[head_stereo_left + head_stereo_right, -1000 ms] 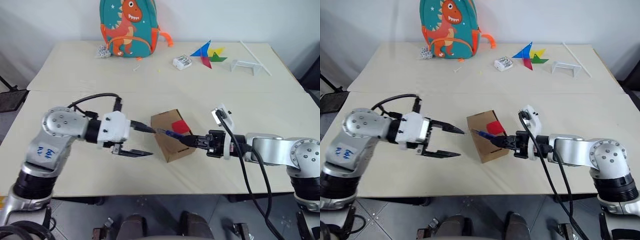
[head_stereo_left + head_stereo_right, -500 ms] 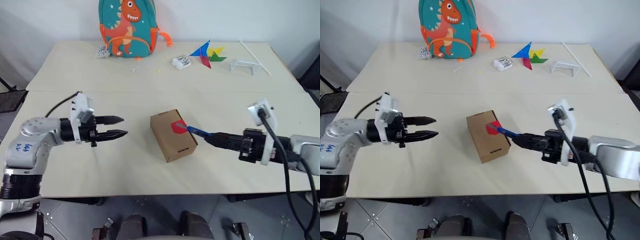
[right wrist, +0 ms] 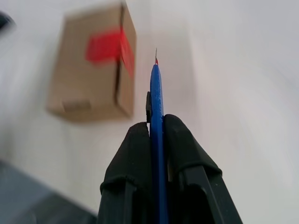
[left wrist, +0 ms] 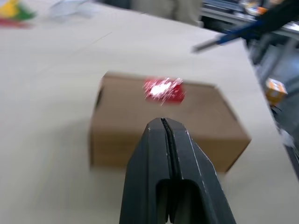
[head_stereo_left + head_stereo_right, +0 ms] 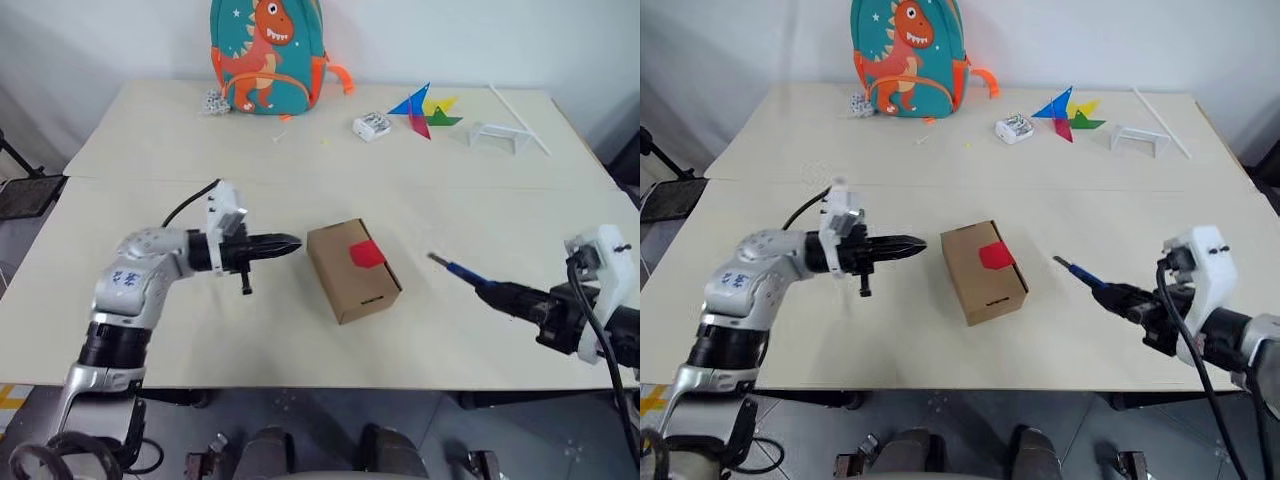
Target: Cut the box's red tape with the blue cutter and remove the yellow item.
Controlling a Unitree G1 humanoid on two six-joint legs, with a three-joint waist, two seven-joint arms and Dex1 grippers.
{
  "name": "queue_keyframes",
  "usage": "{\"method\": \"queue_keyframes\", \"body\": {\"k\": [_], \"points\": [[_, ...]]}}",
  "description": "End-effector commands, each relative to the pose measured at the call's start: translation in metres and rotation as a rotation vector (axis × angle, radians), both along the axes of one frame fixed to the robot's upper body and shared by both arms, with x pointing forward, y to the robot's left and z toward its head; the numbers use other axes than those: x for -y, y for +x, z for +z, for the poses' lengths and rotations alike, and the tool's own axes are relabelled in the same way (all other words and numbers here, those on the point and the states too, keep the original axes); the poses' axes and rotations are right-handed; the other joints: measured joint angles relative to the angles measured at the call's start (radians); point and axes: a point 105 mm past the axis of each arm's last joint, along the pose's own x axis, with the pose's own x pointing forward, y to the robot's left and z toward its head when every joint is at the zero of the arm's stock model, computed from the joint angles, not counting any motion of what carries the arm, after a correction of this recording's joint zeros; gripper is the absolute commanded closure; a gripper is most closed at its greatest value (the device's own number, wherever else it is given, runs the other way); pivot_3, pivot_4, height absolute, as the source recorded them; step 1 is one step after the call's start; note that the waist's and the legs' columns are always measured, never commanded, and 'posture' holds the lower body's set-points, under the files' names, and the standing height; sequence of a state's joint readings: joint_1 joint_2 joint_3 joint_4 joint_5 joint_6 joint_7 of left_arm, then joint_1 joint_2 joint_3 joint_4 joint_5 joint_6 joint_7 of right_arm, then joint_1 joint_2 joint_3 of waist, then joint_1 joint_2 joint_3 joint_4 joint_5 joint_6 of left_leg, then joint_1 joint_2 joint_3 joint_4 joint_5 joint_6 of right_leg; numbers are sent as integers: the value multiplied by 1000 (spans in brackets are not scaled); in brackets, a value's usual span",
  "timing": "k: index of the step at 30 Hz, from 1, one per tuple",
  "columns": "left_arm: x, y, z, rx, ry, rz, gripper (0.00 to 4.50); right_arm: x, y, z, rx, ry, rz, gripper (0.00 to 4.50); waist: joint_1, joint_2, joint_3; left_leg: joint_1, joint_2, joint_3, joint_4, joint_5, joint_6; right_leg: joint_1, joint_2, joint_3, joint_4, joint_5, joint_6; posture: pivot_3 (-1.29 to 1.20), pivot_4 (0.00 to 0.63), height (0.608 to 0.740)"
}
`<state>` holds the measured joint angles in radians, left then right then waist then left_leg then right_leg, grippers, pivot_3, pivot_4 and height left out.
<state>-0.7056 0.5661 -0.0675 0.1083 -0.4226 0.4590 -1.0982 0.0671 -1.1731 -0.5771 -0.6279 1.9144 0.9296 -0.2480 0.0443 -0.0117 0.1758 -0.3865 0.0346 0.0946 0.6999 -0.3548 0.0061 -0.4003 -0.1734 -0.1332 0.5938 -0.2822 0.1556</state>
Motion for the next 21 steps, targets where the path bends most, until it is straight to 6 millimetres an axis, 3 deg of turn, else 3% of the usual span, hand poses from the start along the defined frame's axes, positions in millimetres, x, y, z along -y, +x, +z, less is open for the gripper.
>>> {"method": "queue_keyframes", "body": {"k": [1, 11, 17, 21], "points": [[17, 7, -5, 58, 102, -60, 4500, -21, 10, 14, 63, 4, -20, 4374, -3, 0, 0, 0, 0, 0, 0, 0, 0, 0, 0, 0, 0, 0, 0, 0, 150, 740], [46, 34, -13, 124, 213, -33, 4500, -72, 35, 23, 94, 0, -70, 4374, -18, -1, 0, -4, 0, -1, 0, 0, 0, -3, 0, -2, -2, 0, 0, 0, 150, 740], [51, 41, -12, 146, 241, -3, 4500, -85, 36, 5, 37, -112, -22, 4374, -17, -1, 0, -6, 0, -1, 0, 0, 0, -7, 0, -2, 0, 0, 1, 0, 150, 740], [55, 38, -10, 146, 240, -25, 4500, -93, 39, 11, 44, -50, -18, 4374, -19, -1, 0, -7, 0, 0, 0, 0, 0, -8, 0, -2, 0, 0, 1, 0, 150, 740]]}}
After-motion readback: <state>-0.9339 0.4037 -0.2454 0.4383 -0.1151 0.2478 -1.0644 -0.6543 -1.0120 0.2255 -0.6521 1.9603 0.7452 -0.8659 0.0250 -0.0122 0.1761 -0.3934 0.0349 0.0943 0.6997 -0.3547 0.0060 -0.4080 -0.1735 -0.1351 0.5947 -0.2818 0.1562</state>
